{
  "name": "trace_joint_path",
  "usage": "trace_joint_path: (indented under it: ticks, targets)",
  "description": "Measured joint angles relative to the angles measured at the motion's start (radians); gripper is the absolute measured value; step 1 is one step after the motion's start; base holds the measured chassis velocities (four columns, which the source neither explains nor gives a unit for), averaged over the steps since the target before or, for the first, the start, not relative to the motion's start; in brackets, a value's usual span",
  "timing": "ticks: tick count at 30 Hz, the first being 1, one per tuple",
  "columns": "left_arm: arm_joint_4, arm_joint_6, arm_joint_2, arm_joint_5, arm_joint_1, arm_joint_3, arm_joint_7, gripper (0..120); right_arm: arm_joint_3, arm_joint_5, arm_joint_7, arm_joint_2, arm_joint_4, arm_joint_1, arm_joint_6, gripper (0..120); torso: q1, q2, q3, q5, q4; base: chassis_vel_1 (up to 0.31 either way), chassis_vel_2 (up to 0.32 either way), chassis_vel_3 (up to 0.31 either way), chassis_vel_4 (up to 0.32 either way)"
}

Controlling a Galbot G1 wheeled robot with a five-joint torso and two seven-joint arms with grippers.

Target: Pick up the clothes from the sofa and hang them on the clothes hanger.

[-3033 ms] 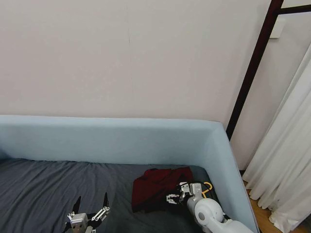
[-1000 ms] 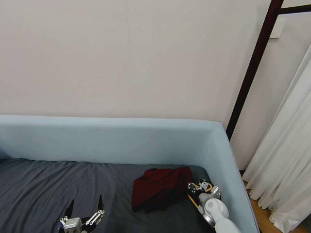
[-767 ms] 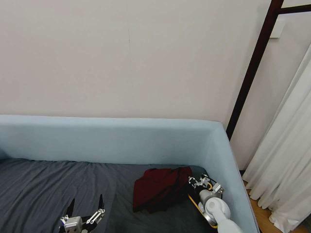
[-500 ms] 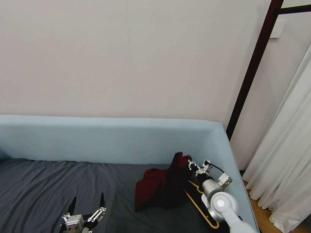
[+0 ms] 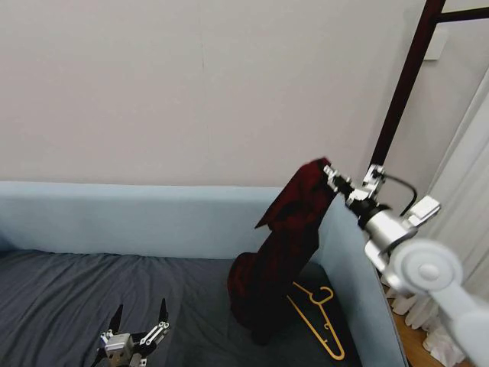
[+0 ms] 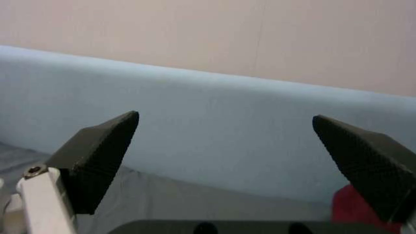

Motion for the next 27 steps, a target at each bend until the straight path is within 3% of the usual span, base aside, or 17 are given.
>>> trace_joint_path:
  ticks: [3, 10, 14, 15, 20, 21, 27]
  targets:
    - [0.000, 0.000, 0.011, -0.003, -0.002, -0.007, 0.000, 100, -0.068, 0.018, 0.016, -0.001, -0.004, 0.102, -0.005, 0, 0.000, 0.000, 0.000, -0.0003, 0.0001, 0.000, 0.000, 0.000, 0.000]
    - [0.001, 0.000, 0.023, -0.012, -0.003, -0.018, 0.000, 100, -0.183, -0.053, 0.015, 0.071, -0.011, 0.080, -0.021, 0, 0.000, 0.000, 0.000, -0.0001, -0.0002, 0.000, 0.000, 0.000, 0.000]
    - [0.013, 0.002, 0.028, -0.013, -0.003, -0.024, -0.001, 100, -0.337, -0.189, -0.019, 0.213, -0.102, 0.000, -0.026, 0, 0.000, 0.000, 0.000, -0.0002, -0.0002, 0.000, 0.000, 0.000, 0.000]
    - [0.013, 0.002, 0.028, -0.013, -0.003, -0.024, -0.001, 100, -0.337, -0.189, -0.019, 0.213, -0.102, 0.000, -0.026, 0, 0.000, 0.000, 0.000, -0.0002, -0.0002, 0.000, 0.000, 0.000, 0.000]
    - [0.037, 0.001, 0.041, -0.011, 0.009, -0.018, 0.004, 100, -0.469, -0.320, -0.046, 0.356, -0.288, -0.046, -0.027, 0, 0.000, 0.000, 0.000, -0.0004, 0.0003, 0.000, 0.000, 0.000, 0.000]
    - [0.037, 0.001, 0.041, -0.011, 0.009, -0.018, 0.004, 100, -0.469, -0.320, -0.046, 0.356, -0.288, -0.046, -0.027, 0, 0.000, 0.000, 0.000, -0.0004, 0.0003, 0.000, 0.000, 0.000, 0.000]
    - [0.112, -0.014, 0.097, 0.002, 0.042, -0.004, 0.014, 100, -0.602, -0.559, -0.100, 0.491, -0.544, -0.120, 0.007, 0, 0.000, 0.000, 0.000, -0.0004, -0.0001, 0.000, 0.000, 0.000, 0.000]
